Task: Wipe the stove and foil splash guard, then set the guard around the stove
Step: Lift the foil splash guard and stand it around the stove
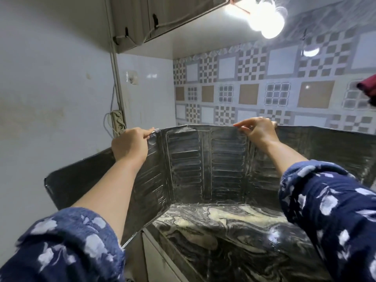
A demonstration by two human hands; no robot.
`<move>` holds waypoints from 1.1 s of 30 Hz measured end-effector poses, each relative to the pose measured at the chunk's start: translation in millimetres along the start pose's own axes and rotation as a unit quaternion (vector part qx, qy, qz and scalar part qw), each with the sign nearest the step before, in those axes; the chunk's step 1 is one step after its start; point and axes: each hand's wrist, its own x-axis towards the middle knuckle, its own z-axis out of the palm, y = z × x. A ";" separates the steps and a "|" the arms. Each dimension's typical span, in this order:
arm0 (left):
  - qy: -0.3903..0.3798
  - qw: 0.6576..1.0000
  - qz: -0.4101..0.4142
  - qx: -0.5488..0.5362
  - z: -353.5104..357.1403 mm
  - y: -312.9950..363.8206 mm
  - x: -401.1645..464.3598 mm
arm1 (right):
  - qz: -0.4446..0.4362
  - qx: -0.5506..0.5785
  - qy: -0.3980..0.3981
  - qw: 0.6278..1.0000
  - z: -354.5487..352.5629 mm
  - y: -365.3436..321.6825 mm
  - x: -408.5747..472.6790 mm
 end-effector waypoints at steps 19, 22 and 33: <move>0.065 0.970 0.195 -0.132 35.4 200.2 43.2 | 0.030 -0.188 0.157 0.969 -204.2 54.8 27.6; 0.084 0.959 0.213 -0.164 39.3 240.6 52.3 | 0.035 -0.235 0.187 0.953 -241.7 66.1 37.3; 0.002 0.961 0.196 -0.196 80.6 417.1 25.4 | 0.043 -0.278 0.195 0.940 -372.1 163.9 39.2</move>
